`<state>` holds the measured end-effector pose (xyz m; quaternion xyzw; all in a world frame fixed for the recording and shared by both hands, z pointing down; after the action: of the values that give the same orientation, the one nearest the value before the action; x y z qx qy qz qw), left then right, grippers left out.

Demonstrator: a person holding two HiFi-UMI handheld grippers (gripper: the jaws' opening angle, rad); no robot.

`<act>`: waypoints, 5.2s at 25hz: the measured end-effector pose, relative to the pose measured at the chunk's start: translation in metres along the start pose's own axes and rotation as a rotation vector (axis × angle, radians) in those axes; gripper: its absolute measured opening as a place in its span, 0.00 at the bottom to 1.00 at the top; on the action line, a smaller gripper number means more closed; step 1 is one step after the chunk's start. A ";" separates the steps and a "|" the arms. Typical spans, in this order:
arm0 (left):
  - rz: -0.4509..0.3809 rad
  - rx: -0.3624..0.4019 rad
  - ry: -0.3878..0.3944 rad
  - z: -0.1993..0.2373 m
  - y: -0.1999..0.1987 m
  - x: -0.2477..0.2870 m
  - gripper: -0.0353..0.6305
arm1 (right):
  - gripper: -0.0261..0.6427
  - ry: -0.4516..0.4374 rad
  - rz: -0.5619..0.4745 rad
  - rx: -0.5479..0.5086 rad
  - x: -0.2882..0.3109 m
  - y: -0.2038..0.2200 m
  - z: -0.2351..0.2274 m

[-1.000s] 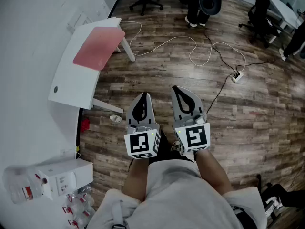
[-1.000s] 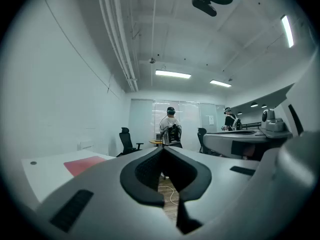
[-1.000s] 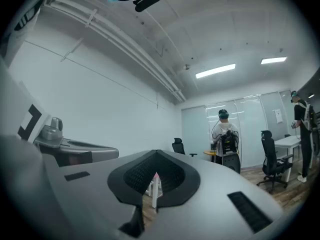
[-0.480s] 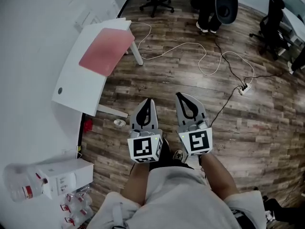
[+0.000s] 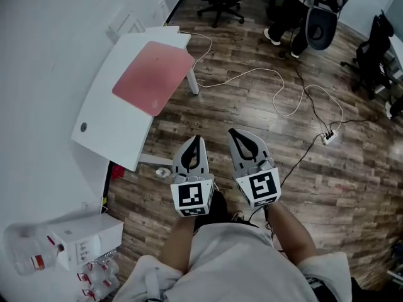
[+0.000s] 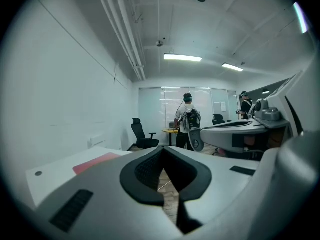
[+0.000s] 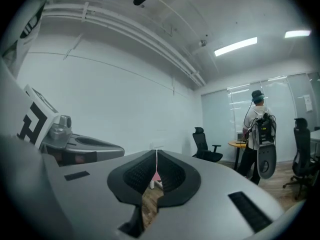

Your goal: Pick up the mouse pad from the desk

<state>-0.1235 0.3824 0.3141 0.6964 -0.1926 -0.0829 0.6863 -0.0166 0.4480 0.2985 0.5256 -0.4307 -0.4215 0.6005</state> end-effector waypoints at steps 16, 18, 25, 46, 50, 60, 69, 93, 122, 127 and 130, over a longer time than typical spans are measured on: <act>0.133 -0.045 -0.061 0.150 0.033 0.060 0.07 | 0.10 -0.190 0.075 -0.007 0.184 0.010 0.068; 0.137 -0.057 -0.075 0.159 0.033 0.066 0.07 | 0.10 -0.205 0.087 -0.014 0.196 0.011 0.069; 0.180 -0.153 -0.163 0.184 0.060 0.095 0.07 | 0.10 -0.306 0.130 -0.051 0.242 0.029 0.060; 0.402 -0.468 -0.610 0.219 0.166 0.206 0.07 | 0.10 -0.773 0.375 -0.157 0.413 0.148 0.017; 0.394 -0.566 -0.689 0.222 0.194 0.206 0.07 | 0.10 -0.790 0.425 -0.147 0.425 0.170 0.018; 0.219 -0.745 -0.796 0.238 0.248 0.206 0.07 | 0.10 -0.723 0.542 0.013 0.461 0.227 0.013; 0.098 -0.858 -0.850 0.246 0.294 0.200 0.07 | 0.10 -0.607 0.697 0.291 0.495 0.281 -0.011; -0.384 -1.202 -0.765 0.276 0.326 0.190 0.34 | 0.36 -0.473 0.916 0.787 0.541 0.352 0.008; -0.297 -1.177 -0.727 0.288 0.311 0.184 0.19 | 0.14 -0.542 0.755 1.068 0.540 0.336 -0.005; -0.291 -1.191 -0.728 0.292 0.304 0.186 0.18 | 0.12 -0.548 0.747 1.006 0.540 0.315 -0.007; -0.280 -1.176 -0.723 0.293 0.299 0.187 0.17 | 0.12 -0.500 0.773 0.951 0.537 0.313 -0.012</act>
<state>-0.1102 0.0450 0.6246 0.1571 -0.2407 -0.4870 0.8248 0.1585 -0.0346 0.6484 0.4272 -0.8540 -0.0489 0.2929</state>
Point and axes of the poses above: the fingertips, and each gripper's own axes: x forward along the fingers, z to its left, y out of its underside, the point moved 5 cm from there along -x, backward along the fingers, and after that the axes turned 12 degrees about y, right-handed, at the moved point
